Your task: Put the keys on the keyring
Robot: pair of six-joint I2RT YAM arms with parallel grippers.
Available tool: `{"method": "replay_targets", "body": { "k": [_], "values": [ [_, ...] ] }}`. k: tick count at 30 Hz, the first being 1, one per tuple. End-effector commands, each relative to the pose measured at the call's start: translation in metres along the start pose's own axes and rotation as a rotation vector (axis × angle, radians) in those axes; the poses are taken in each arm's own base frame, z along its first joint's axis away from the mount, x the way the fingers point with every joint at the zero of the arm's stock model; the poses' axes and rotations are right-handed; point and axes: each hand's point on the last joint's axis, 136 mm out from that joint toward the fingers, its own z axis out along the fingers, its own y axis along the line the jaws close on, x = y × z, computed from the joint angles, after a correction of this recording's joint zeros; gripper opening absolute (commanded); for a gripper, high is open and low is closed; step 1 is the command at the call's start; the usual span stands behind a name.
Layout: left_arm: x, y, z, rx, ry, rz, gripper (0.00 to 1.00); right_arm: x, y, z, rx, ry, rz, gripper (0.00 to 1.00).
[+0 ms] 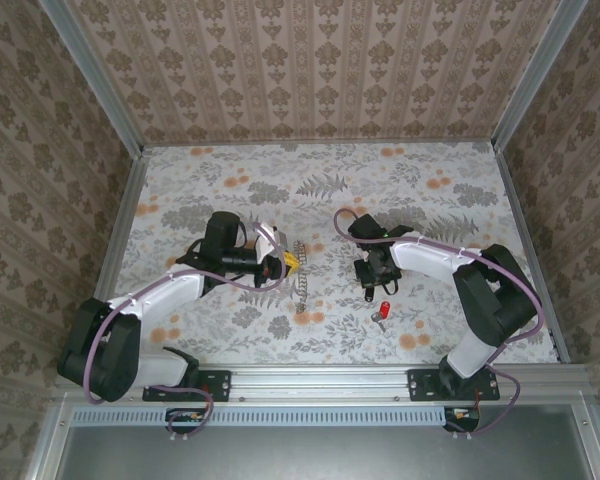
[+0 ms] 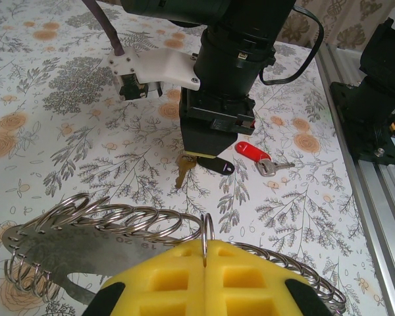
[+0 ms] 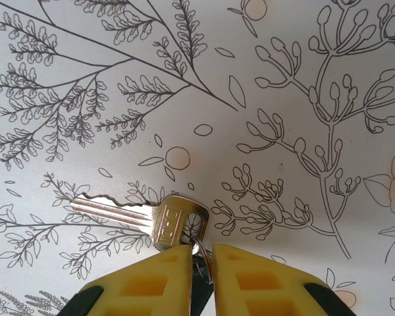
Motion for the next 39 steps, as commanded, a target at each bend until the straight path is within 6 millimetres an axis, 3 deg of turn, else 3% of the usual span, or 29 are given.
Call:
{"method": "replay_targets", "body": {
  "k": [1, 13, 27, 31, 35, 39],
  "values": [
    [-0.020, -0.003, -0.002, 0.033, -0.040, 0.062, 0.00, -0.002, 0.002, -0.001, -0.010, 0.011, 0.012, 0.18],
    [-0.020, -0.004, -0.002, 0.032, -0.039, 0.062, 0.00, -0.002, 0.002, 0.002, -0.007, 0.019, 0.012, 0.16],
    [-0.020, -0.004, -0.002, 0.032, -0.038, 0.063, 0.00, -0.005, 0.004, -0.004, -0.025, 0.002, 0.006, 0.07],
    [-0.020, -0.002, -0.002, 0.028, -0.036, 0.053, 0.00, -0.017, 0.018, -0.029, -0.135, -0.106, -0.014, 0.06],
    [-0.019, -0.002, 0.001, 0.031, -0.033, 0.050, 0.00, -0.033, 0.038, -0.073, -0.302, -0.323, -0.094, 0.03],
    [-0.018, -0.001, 0.004, 0.029, -0.032, 0.058, 0.00, -0.022, 0.066, -0.116, -0.512, -0.510, -0.296, 0.06]
  ]
}}
